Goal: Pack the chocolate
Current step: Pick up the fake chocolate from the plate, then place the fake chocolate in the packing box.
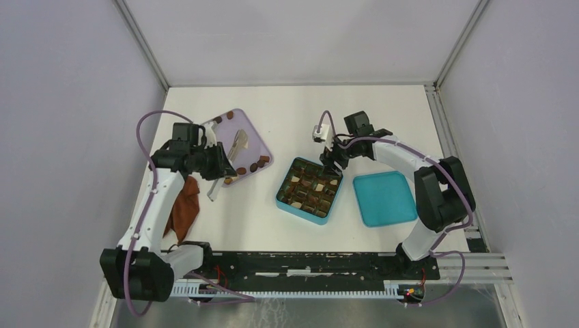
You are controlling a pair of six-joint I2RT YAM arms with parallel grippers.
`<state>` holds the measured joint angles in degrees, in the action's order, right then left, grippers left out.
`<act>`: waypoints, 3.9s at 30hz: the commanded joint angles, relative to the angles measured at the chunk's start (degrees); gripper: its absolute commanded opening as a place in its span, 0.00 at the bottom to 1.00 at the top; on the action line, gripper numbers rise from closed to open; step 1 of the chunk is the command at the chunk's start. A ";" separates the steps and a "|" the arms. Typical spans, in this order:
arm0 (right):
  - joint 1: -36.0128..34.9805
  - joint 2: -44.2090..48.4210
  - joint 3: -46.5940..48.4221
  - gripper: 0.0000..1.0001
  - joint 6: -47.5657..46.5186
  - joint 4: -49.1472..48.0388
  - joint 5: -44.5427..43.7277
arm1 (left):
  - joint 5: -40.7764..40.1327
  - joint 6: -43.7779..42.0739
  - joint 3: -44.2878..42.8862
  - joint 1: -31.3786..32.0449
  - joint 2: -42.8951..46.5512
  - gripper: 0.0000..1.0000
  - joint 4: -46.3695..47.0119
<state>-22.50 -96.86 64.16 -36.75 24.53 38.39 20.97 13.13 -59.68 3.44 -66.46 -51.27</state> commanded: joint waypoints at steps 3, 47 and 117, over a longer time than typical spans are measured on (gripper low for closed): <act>-0.85 -2.76 2.59 0.65 0.00 -1.86 -7.98 | 10.22 4.56 4.22 -0.23 7.97 0.02 4.79; -5.22 10.56 5.13 0.00 2.38 -3.62 -8.25 | 8.44 16.58 14.92 34.39 15.46 0.02 28.43; 7.95 6.62 2.39 0.64 4.20 -0.55 11.97 | -17.46 13.98 4.79 34.30 6.68 0.39 8.41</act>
<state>-15.05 -93.21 65.76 -31.22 24.34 47.72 4.58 28.25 -51.05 48.38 -63.33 -37.78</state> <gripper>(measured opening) 0.636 0.397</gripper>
